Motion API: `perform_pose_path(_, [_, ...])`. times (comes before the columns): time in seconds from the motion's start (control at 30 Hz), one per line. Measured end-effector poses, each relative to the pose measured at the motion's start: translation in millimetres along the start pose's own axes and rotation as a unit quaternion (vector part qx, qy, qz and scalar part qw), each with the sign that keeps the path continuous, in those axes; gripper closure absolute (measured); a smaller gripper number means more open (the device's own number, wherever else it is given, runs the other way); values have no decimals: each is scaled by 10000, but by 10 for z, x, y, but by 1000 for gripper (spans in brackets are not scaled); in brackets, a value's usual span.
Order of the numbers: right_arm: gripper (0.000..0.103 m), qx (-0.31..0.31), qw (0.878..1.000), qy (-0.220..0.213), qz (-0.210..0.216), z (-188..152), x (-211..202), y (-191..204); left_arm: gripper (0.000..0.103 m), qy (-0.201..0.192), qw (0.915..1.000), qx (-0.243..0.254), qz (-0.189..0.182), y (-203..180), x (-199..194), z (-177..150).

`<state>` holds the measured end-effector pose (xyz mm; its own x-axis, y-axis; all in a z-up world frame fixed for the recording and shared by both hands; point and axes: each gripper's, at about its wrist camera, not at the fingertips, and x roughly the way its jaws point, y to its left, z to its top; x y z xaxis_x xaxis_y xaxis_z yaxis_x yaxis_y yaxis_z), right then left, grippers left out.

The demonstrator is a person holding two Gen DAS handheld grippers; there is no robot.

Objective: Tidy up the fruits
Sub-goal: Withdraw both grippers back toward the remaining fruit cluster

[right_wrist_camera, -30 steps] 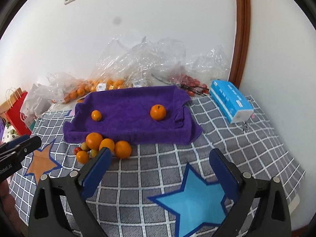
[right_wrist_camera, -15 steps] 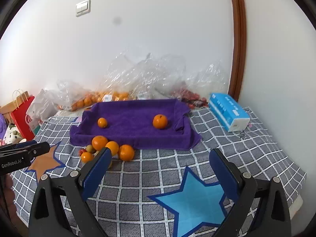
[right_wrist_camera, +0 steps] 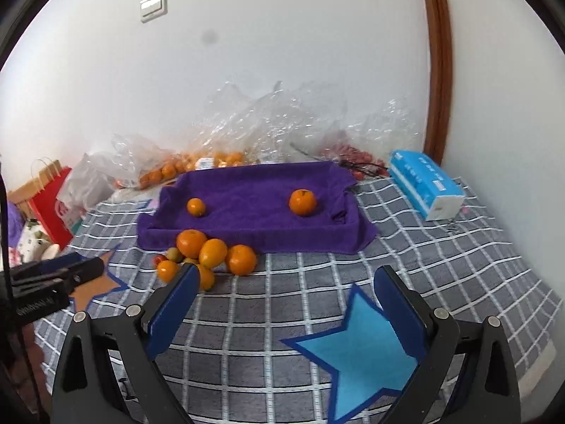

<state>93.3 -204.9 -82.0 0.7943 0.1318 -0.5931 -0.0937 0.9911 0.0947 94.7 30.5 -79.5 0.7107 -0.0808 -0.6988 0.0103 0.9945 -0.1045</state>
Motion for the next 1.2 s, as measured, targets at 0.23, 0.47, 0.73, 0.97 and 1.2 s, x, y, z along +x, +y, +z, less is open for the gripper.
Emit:
perform_pose_path(0.23, [9, 11, 9998, 190, 66, 32, 173, 106, 50, 46, 10000, -24, 40, 166, 71, -19])
perform_pose_path(0.47, [9, -76, 9997, 232, 3, 30, 345, 240, 50, 95, 9997, -188, 87, 394, 164, -26])
perform_pose_path(0.73, [16, -173, 9989, 430, 98, 9, 538, 357, 50, 258, 9989, -359, 123, 563, 331, -32])
perform_pose_path(0.97, [22, -295, 9983, 510, 36, -12, 661, 385, 50, 396, 9984, -385, 111, 591, 474, -32])
perform_pose_path(1.2, [26, -309, 9976, 592, 180, 38, 780, 411, 50, 444, 9976, -526, 110, 683, 552, 3])
